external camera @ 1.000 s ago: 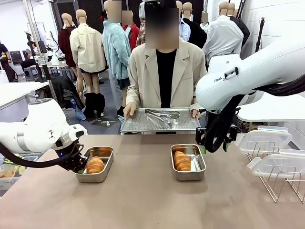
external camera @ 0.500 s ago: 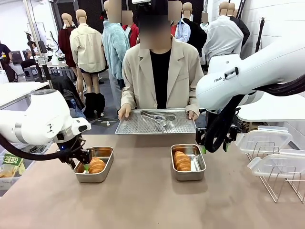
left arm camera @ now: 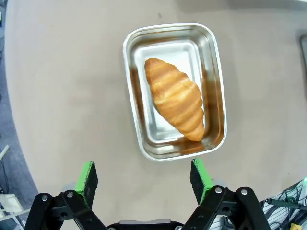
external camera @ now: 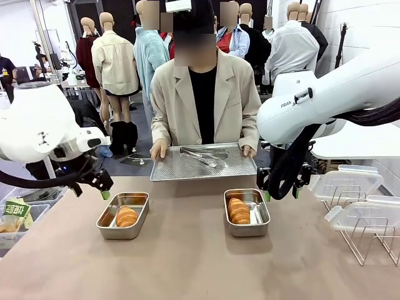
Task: Place the bread in airtight containers.
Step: Pick up one Airtight Container lid and hand it to the human.
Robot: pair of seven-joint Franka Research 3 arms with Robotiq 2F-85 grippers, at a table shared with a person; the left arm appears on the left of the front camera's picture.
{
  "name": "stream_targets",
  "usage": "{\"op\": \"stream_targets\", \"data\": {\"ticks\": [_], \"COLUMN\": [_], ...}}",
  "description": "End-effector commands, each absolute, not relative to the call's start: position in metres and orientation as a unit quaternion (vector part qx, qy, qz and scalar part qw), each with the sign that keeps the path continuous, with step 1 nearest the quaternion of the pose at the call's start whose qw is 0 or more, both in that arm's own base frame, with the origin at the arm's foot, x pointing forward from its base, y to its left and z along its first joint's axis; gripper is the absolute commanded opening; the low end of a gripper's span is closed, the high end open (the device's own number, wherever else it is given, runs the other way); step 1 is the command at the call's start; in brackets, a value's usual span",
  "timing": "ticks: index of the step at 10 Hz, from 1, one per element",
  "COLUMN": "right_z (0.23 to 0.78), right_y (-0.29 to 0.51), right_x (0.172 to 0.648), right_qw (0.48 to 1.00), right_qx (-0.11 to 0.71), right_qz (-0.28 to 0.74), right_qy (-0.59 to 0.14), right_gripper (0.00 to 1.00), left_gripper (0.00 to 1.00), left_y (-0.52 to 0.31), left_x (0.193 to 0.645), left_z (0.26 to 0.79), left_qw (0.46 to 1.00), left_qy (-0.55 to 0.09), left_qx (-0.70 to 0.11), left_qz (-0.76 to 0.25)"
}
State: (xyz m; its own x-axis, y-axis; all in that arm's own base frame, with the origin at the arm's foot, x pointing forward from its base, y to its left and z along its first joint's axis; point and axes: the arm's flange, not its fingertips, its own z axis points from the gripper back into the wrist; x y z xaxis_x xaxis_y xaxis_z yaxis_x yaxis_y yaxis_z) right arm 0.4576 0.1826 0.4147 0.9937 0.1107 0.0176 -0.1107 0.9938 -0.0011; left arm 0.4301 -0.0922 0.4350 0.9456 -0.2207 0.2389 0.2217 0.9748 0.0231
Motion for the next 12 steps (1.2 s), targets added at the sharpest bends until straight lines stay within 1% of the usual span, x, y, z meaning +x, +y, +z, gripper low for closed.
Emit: {"op": "stream_targets", "data": {"ticks": [1,2,12], "right_z": [0.415,0.415,0.415], "right_y": [0.186,0.186,0.186], "right_x": [0.461,0.461,0.461], "right_qw": [0.999,0.999,0.999], "right_qx": [-0.002,-0.002,-0.002], "right_qz": [0.047,0.047,0.047], "right_qy": [-0.011,-0.011,-0.011], "right_gripper": [0.86,0.86,0.86], "left_gripper": [1.0,1.0,1.0], "left_y": [-0.076,-0.092,-0.092], "left_x": [0.431,0.43,0.43], "left_z": [0.435,0.435,0.435], "left_qw": [0.985,0.986,0.986], "left_qy": [-0.11,-0.121,-0.121], "left_qx": [-0.023,-0.002,-0.002], "left_qz": [-0.13,-0.112,-0.112]}}
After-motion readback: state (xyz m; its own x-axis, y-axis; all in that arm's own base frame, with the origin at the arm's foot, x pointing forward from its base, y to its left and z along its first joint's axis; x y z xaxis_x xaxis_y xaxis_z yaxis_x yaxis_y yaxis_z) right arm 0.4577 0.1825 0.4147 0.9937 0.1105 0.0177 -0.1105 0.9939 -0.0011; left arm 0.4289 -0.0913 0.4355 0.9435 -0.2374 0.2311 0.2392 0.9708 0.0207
